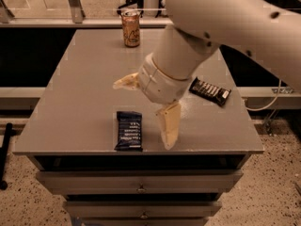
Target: Pick rxbar blueberry
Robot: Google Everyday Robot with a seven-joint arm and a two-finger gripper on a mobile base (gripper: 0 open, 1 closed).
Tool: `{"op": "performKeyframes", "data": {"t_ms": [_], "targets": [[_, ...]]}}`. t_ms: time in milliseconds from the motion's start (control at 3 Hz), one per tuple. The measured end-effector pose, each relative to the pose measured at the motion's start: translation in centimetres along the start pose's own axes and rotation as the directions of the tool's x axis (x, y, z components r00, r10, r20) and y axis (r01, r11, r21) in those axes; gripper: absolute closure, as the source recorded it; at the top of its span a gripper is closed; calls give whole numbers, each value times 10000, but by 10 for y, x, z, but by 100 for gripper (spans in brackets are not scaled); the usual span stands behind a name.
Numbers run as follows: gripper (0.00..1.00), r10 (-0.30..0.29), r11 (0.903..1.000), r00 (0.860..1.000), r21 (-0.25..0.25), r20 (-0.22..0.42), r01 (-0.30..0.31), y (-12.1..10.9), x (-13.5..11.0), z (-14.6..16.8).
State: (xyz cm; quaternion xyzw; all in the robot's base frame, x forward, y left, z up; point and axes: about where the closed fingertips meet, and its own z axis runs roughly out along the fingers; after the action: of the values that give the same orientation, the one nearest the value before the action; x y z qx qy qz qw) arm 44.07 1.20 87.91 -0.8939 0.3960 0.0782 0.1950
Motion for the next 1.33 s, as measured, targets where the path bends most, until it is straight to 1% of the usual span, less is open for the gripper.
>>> {"op": "performKeyframes", "data": {"t_ms": [333,667,1000,1333], "targets": [[0,-1807,9829,9831,-406,-279,1795,-13,-4,4],[0,-3059,9491,9510,-929,-458,3008,-27,9,10],[0,-4106,9033,9101,-1611,-563,3976,-49,39,24],[0,-4281,8898,9028,-1933,-407,4133,-54,53,37]]}}
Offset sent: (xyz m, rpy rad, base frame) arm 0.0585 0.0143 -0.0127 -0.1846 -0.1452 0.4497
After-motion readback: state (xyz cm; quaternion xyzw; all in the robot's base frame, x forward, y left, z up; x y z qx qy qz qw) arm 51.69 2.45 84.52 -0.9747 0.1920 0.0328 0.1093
